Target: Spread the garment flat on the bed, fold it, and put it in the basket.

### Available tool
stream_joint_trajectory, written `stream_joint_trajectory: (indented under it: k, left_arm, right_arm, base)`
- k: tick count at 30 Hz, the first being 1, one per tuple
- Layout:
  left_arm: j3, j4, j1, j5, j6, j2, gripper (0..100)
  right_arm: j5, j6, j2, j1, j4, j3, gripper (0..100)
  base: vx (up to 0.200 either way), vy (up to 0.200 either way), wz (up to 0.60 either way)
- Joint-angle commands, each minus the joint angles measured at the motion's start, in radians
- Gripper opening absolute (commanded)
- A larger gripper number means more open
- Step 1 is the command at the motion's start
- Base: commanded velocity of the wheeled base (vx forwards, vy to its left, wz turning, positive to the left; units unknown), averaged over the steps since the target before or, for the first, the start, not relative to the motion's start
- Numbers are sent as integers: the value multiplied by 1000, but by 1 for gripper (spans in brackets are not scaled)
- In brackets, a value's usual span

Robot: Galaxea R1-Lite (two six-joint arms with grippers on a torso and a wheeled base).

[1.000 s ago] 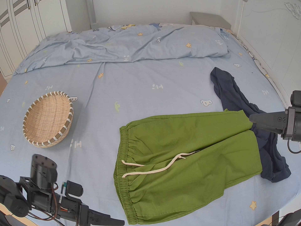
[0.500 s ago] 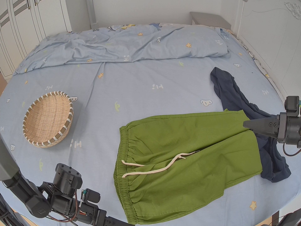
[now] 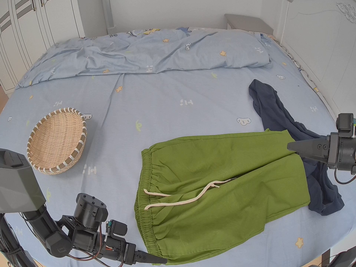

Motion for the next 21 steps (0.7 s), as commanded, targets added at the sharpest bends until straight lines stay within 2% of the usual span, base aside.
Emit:
stream_joint_trajectory:
  k: [1, 8, 9, 15, 21]
  left_arm:
    - [-3, -38, -1, 39, 0, 54, 100]
    - [6, -148, 2, 54, -8, 105, 100]
    - [19, -228, -3, 54, -43, 123, 100]
    - [75, -436, -6, 54, -154, 128, 100]
    - [144, -591, -1, 56, -191, 148, 100]
  right_arm:
    - [-1, 0, 3, 0, 0, 0, 100]
    - [-1, 0, 5, 2, 0, 0, 100]
    - [-1, 0, 5, 2, 0, 0, 100]
    - [-1, 2, 5, 0, 0, 0, 100]
    - [-1, 5, 6, -1, 0, -2, 100]
  base:
    - [0, 0, 0]
    - [0, 0, 0]
    - [0, 0, 0]
    - [0, 0, 0]
    - [0, 0, 0]
